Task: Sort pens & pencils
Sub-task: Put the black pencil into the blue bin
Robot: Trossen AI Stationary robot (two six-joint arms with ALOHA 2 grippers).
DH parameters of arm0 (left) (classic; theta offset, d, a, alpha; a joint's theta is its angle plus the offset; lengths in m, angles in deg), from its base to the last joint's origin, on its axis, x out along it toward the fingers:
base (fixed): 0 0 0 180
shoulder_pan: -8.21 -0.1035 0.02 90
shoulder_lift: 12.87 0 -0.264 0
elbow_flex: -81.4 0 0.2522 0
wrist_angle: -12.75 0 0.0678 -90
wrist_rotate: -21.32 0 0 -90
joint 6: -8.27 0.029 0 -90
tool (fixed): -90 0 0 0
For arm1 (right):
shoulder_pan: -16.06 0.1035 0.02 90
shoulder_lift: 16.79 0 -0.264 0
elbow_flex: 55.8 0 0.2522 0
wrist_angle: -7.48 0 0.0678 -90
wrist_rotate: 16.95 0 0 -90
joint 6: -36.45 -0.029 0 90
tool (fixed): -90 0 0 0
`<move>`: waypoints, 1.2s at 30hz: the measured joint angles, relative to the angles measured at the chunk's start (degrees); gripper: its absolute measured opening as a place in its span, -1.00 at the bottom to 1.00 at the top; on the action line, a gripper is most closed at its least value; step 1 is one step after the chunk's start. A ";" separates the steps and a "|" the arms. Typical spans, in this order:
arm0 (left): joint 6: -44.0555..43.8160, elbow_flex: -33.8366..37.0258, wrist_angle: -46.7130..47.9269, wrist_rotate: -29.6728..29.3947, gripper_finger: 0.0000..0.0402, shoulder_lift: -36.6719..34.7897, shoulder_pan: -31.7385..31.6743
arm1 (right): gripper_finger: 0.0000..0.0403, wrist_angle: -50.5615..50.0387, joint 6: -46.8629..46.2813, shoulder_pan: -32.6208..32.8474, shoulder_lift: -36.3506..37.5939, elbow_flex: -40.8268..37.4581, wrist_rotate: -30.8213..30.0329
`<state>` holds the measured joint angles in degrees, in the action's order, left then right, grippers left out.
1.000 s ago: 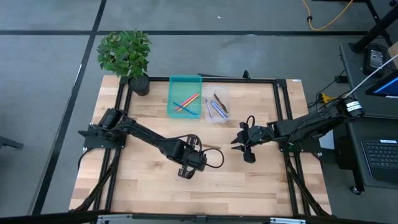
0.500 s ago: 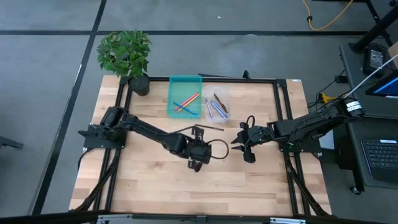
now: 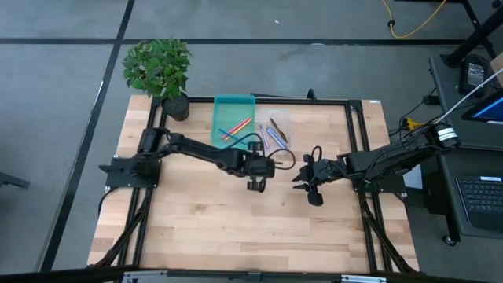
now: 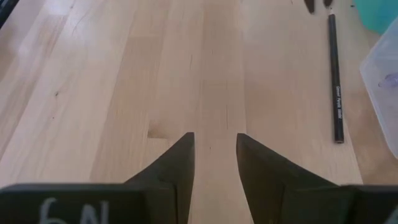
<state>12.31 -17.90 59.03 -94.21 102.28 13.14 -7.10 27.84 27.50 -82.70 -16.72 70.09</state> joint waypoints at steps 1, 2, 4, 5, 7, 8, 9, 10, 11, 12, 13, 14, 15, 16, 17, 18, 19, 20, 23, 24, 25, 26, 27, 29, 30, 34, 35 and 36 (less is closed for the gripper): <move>0.80 0.00 -0.46 -0.02 -0.85 0.76 -0.66 | -0.41 -0.06 0.08 0.00 0.00 0.01 -0.02; 2.16 -0.02 -1.28 -0.04 -0.86 1.42 -1.29 | -0.41 -0.21 0.08 0.00 0.00 0.02 -0.02; 4.47 -0.02 -1.39 -1.00 -0.88 2.87 -2.59 | -0.41 -0.46 0.10 0.00 0.00 0.02 -0.34; 5.17 -0.02 -2.39 -1.94 -0.89 3.76 -3.29 | -0.41 -0.59 0.08 0.00 0.00 0.02 -0.73; 5.62 -0.02 -3.62 -2.87 -0.92 5.39 -4.52 | -0.41 -0.91 0.10 0.00 0.00 0.02 -1.80; 5.65 -0.02 -3.77 -2.97 -0.94 6.03 -4.98 | -0.41 -1.10 0.08 0.00 0.00 0.02 -2.21; 5.66 -0.02 -4.10 -3.09 -0.96 6.73 -5.40 | -0.41 -1.31 0.03 0.00 0.00 0.02 -2.45; 5.76 -0.02 -4.28 -3.12 -0.98 7.47 -5.69 | -0.41 -1.58 -0.03 0.00 0.00 0.02 -2.48; 5.81 -0.02 -3.98 -3.28 -0.99 8.15 -5.97 | -0.41 -1.81 -0.05 0.00 0.00 0.02 -2.51; 5.86 -0.02 -3.93 -3.33 -0.99 8.77 -6.14 | -0.41 -1.96 -0.11 0.00 0.00 0.02 -2.51; 5.99 -0.02 -4.13 -3.31 -0.99 9.27 -6.28 | -0.41 -1.96 -0.16 0.00 0.00 0.01 -2.51; 6.05 -0.02 -4.01 -2.94 -0.98 9.44 -6.44 | -0.41 -1.84 -0.22 0.00 0.00 -0.11 -2.51; 6.04 -0.02 -3.67 -1.87 -0.99 9.45 -6.48 | -0.41 -1.83 -0.25 0.00 0.00 -0.28 -2.51; 5.99 -0.02 -3.54 -0.10 -0.99 9.39 -6.53 | -0.41 -1.95 -0.28 0.00 0.00 -0.45 -2.51; 5.83 -0.04 -3.43 1.28 -0.99 9.34 -6.54 | -0.41 -1.88 -0.37 0.00 0.00 -0.78 -2.51; 5.78 -0.08 -3.38 2.30 -0.99 9.28 -6.46 | -0.41 -1.63 -0.68 0.00 0.00 -1.20 -2.51; 5.77 -0.09 -3.31 2.62 -0.99 9.14 -6.17 | -0.41 -1.63 -1.31 0.00 -0.02 -1.51 -2.54; 5.78 -0.09 -2.94 2.51 -0.99 8.86 -5.73 | -0.41 -1.48 -1.69 0.00 -0.02 -1.88 -2.58; 5.99 -0.07 -2.20 4.17 -1.00 8.31 -3.96 | -0.41 -1.33 -2.84 0.00 -0.02 -2.92 -2.60; 5.63 -0.07 -1.50 6.60 -1.00 7.82 -3.64 | -0.41 -1.34 -3.25 0.00 -0.02 -3.10 -2.60; 5.24 -0.07 -1.40 9.41 -1.00 7.53 -3.26 | -0.41 -1.36 -3.44 0.00 -0.02 -3.17 -2.60; 5.10 -0.09 -1.94 11.15 -1.00 7.46 -2.99 | -0.41 -1.36 -3.83 0.00 -0.02 -3.17 -2.58; 5.13 -0.09 -1.91 11.98 -1.00 7.50 -2.62 | -0.41 -1.34 -4.43 0.00 -0.02 -3.17 -2.56; 5.44 -0.07 -1.68 9.52 -1.00 7.57 -1.36 | -0.41 -1.24 -4.67 0.08 -0.02 -3.17 -2.55; 5.68 -0.15 -1.34 6.69 -1.00 7.57 -0.75 | -0.41 -1.22 -4.70 0.17 -0.02 -3.17 -2.56; 7.04 -1.98 0.30 -5.87 -1.00 7.57 0.89 | -0.41 -1.14 -5.27 1.00 -0.02 -3.17 -2.57; 7.02 -2.60 0.70 -8.09 -1.00 7.26 1.17 | -0.41 -1.14 -5.30 1.23 -0.02 -3.17 -2.56; 6.80 -3.29 1.21 -9.67 -1.00 7.00 1.43 | -0.41 -1.08 -5.30 1.44 -0.02 -3.17 -2.56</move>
<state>19.11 -21.19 60.24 -103.88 109.27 14.57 -8.17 22.54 28.94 -82.72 -19.89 67.53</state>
